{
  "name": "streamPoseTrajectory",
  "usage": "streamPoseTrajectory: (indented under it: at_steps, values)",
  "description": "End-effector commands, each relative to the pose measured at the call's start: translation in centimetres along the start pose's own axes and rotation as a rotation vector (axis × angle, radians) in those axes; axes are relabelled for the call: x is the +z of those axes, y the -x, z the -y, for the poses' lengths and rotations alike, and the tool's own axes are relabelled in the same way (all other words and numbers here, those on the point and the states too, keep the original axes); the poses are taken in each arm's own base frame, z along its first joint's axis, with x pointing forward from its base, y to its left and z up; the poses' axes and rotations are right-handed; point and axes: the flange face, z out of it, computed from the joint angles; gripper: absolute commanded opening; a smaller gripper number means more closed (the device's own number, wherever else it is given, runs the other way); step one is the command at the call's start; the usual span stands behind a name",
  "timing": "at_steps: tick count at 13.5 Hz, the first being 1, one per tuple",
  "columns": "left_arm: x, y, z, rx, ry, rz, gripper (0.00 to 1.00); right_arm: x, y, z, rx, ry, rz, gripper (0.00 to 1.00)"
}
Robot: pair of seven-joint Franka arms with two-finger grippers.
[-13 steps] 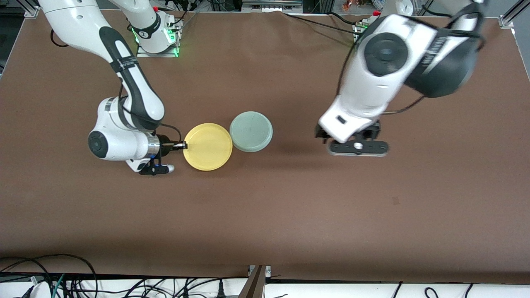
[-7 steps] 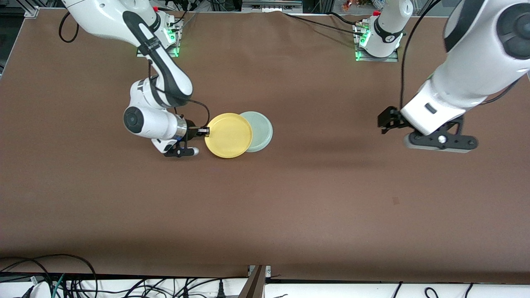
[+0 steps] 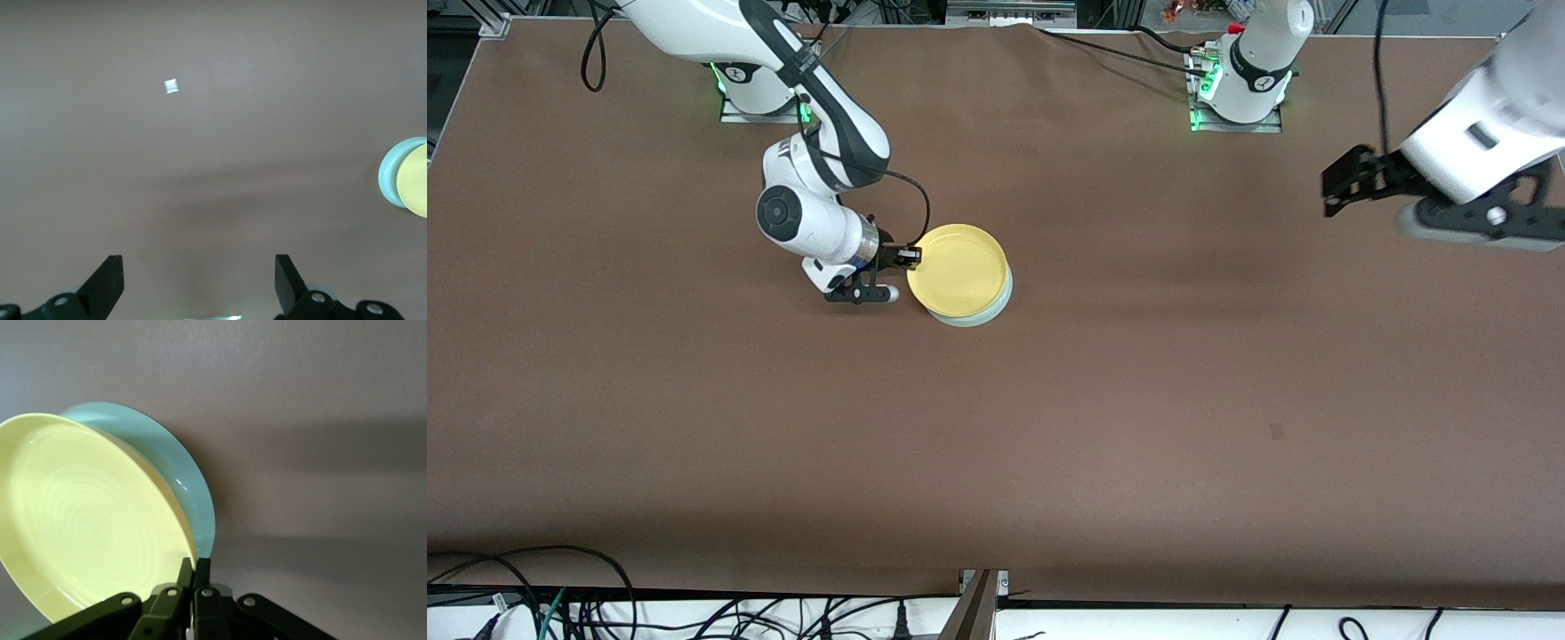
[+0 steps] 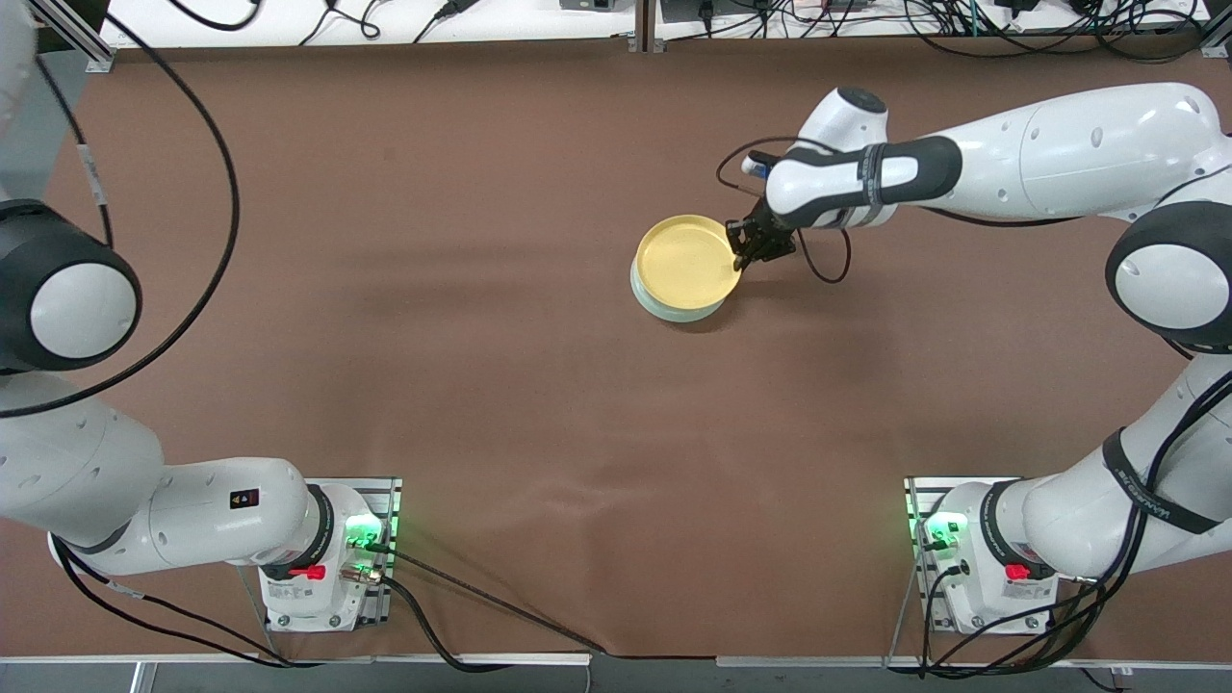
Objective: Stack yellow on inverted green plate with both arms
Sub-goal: 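Carry the yellow plate onto the green plate while the left gripper withdraws, then release the yellow plate and withdraw the right gripper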
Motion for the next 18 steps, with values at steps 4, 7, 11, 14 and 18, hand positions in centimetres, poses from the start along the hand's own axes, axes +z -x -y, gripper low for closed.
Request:
streamPoseTrajectory:
  at_steps: [4, 7, 11, 14, 18]
  values:
    - [4.4, 3.5, 7.4, -0.036, 0.065, 0.052, 1.00, 0.4, 1.4, -0.1, 0.004, 0.001, -0.038, 0.00]
    - [8.4, 3.1, 7.4, -0.039, 0.058, -0.024, 1.00, 1.3, 1.6, 0.9, 0.012, -0.008, -0.062, 0.00]
    - [7.2, 2.1, 6.9, -0.045, 0.059, -0.050, 1.00, 1.4, 1.6, 0.9, 0.011, -0.008, -0.062, 0.00]
    - [6.4, 1.9, 6.9, -0.045, 0.059, -0.071, 1.00, 1.5, 1.4, 0.6, 0.017, -0.006, -0.060, 0.00]
    - [6.1, 0.7, 9.3, -0.079, 0.088, -0.083, 1.00, -1.6, -1.1, 0.3, 0.031, -0.019, -0.081, 1.00]
